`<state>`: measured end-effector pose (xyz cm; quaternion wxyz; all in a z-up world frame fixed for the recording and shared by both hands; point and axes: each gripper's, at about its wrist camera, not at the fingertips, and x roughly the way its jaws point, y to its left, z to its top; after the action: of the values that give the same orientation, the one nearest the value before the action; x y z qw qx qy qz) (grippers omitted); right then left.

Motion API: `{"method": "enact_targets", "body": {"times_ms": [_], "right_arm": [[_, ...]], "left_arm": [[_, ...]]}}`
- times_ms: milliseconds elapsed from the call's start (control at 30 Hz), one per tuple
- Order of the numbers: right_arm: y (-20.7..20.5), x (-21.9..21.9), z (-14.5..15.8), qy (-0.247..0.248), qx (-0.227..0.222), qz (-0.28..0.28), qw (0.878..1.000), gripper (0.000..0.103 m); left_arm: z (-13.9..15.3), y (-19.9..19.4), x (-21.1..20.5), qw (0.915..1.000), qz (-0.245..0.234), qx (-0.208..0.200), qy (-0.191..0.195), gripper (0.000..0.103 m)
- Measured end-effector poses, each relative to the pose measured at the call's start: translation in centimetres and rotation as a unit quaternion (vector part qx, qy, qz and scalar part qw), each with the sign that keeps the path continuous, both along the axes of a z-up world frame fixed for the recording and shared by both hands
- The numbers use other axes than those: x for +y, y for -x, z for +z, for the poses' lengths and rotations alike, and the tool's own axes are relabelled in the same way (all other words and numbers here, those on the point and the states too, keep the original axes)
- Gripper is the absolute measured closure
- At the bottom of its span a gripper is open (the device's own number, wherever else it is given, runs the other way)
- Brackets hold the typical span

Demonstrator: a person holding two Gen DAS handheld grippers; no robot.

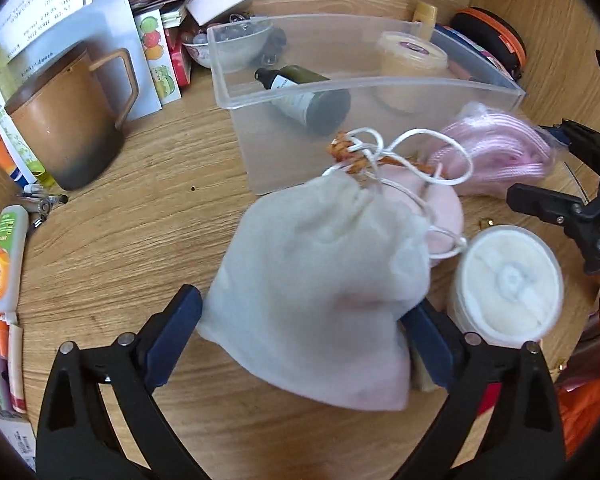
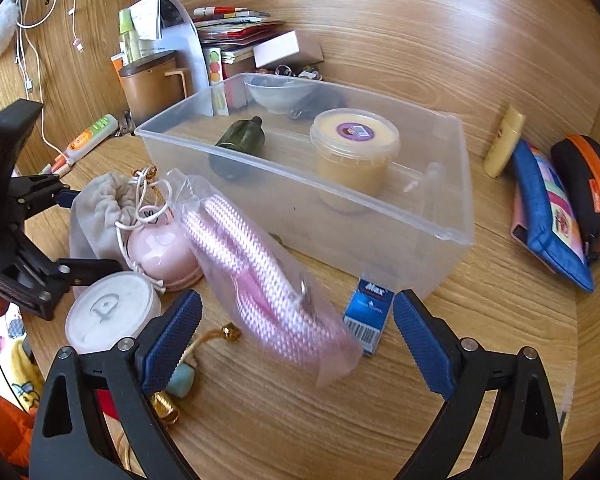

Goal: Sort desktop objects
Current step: 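Grasp the white drawstring pouch with the left tool while the right tool grasps the pink rope bag, then lift the pouch and rope bag and carry both over the clear bin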

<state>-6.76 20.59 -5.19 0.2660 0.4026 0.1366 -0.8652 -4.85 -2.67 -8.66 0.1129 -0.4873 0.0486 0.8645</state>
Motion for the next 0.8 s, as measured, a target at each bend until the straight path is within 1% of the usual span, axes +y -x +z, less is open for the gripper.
{"method": "enact_targets", "body": {"times_ms": [133, 200, 233, 267, 367, 400, 433, 567, 600, 667, 800], "right_arm": [[0.5, -0.3, 0.0, 0.017, -0.003, 0.010, 1.000, 0.010], [0.7, -0.5, -0.2, 0.021, -0.008, 0.018, 1.000, 0.020], [0.8, -0.7, -0.3, 0.023, -0.014, 0.022, 0.999, 0.027], [0.9, -0.8, -0.5, 0.023, -0.019, 0.027, 0.999, 0.036], [1.2, -1.4, -1.4, 0.008, -0.030, 0.037, 0.999, 0.055], [1.2, -1.5, -1.5, 0.011, -0.035, 0.043, 0.998, 0.057], [1.2, -1.5, -1.6, 0.013, -0.037, 0.046, 0.998, 0.064], [0.7, -1.6, -1.3, 0.010, -0.022, 0.053, 0.998, 0.071], [0.6, -1.6, -1.1, 0.010, -0.018, 0.053, 0.998, 0.072], [0.4, -1.5, -0.7, 0.013, -0.015, 0.053, 0.998, 0.076], [-0.2, -1.0, 0.5, 0.030, -0.007, 0.050, 0.998, 0.079]], "left_arm": [[-0.4, 0.1, -0.1, 0.9999, -0.002, 0.010, -0.006, 0.003], [-0.5, 0.1, -0.1, 0.9998, -0.002, 0.020, -0.008, 0.003], [-0.6, 0.1, 0.0, 0.9997, -0.001, 0.024, -0.007, 0.003], [-0.6, 0.1, 0.0, 0.9997, -0.001, 0.025, -0.006, 0.003], [-0.7, 0.2, 0.0, 0.9994, 0.003, 0.032, -0.009, 0.003], [-0.6, 0.2, 0.0, 0.9993, 0.005, 0.035, -0.010, 0.005], [-0.6, 0.2, 0.0, 0.9992, 0.003, 0.037, -0.011, 0.007], [-0.3, 0.0, 0.0, 0.9987, 0.000, 0.049, -0.017, 0.022], [-0.3, -0.1, -0.1, 0.9985, 0.001, 0.051, -0.020, 0.024], [-0.2, -0.1, -0.2, 0.9983, 0.004, 0.052, -0.025, 0.025], [-0.1, -0.2, -0.8, 0.9978, 0.015, 0.054, -0.036, 0.027]]}}
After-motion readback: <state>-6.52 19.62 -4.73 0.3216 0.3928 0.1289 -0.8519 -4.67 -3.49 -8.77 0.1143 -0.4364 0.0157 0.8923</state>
